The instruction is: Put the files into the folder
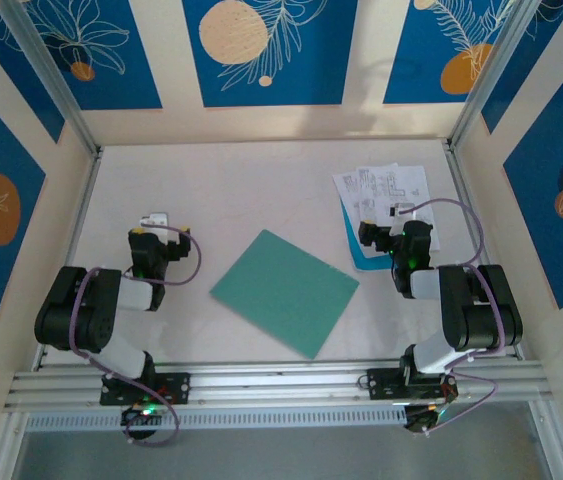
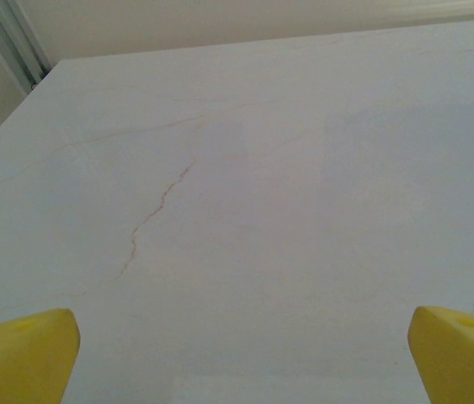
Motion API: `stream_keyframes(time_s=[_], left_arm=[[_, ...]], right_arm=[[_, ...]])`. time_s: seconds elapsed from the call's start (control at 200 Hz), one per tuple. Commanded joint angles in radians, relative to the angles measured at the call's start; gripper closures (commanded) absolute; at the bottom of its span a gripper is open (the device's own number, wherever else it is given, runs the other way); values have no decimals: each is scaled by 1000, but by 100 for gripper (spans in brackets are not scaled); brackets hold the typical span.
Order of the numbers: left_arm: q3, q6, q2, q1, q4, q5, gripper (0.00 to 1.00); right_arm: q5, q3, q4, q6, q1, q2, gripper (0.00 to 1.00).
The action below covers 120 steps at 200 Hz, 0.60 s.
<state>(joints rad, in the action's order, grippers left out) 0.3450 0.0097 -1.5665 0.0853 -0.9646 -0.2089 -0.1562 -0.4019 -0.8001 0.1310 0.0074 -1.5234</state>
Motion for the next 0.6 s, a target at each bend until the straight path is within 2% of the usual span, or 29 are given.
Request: stream_keyframes(time_s=[0.0, 0.195, 0.25, 0.305, 0.335, 0.38, 0.415, 0.46, 0.525, 0.555, 0.595], left_arm=[[5, -2, 5, -8, -18, 21, 0], [-5, 1, 15, -7, -35, 5, 0], [-12, 6, 72, 7, 8, -34, 0], [-4, 36, 158, 44, 90, -91, 0], [5, 58, 204, 69, 141, -125, 0], [10, 78, 274, 102, 161, -168, 0], [2, 76, 341, 126, 145, -196, 0], [13, 79, 429, 162, 175, -247, 0], [116, 3, 530, 217, 377, -364, 0], [205, -107, 564, 226, 552, -389, 0], [345, -319, 599, 222, 919, -331, 0]], right_arm=[[-4, -3, -31, -12, 0, 2, 1], [-15, 1, -34, -13, 5, 3, 1], [-89, -3, -21, -8, 27, 13, 1], [-107, -14, 7, -18, 40, 46, 1], [-139, -43, 90, -24, 55, 89, 1], [-182, -122, 328, 3, 71, 181, 1], [-183, -187, 485, 53, 67, 244, 1], [-169, -240, 594, 87, 63, 306, 1], [-207, -318, 741, 196, 61, 400, 1], [-235, -366, 831, 307, 53, 437, 1], [-227, -432, 981, 493, 23, 479, 1]])
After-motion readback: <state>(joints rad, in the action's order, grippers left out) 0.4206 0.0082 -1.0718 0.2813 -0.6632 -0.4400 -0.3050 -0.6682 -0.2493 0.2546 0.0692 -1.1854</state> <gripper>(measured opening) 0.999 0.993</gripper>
